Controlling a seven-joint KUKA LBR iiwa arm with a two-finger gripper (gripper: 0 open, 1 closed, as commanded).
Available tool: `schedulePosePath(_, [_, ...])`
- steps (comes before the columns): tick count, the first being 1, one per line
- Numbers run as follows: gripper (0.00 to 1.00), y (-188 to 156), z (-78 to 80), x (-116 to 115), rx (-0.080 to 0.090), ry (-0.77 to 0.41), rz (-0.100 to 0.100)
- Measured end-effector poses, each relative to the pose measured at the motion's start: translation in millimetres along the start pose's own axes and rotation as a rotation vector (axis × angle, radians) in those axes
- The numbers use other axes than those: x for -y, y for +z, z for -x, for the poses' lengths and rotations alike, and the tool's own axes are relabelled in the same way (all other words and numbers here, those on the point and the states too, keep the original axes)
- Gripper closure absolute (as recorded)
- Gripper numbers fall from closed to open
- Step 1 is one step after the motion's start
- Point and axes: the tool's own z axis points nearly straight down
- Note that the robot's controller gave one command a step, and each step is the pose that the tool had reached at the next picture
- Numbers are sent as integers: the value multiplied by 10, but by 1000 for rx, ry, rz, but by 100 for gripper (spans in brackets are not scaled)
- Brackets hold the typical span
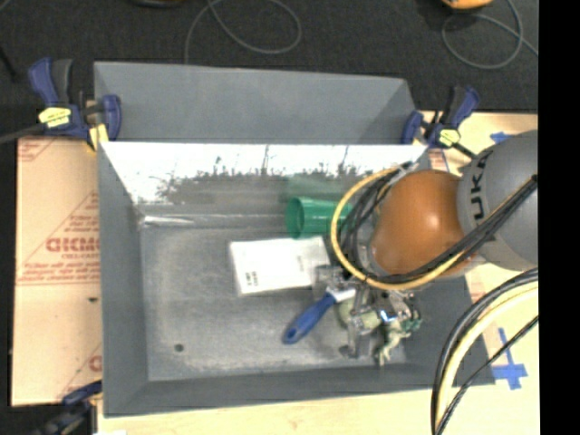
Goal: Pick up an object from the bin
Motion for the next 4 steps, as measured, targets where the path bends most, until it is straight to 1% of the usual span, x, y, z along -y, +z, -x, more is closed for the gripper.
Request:
schedulePosePath(1, [0, 268, 429, 553, 0, -60, 0])
schedulePosePath(2, [100, 288, 379, -714, 0, -229, 0])
schedulePosePath(3, [100, 289, 370, -930, 0, -257, 0])
schedulePosePath(4, [100, 258, 381, -1111, -5, -282, 2])
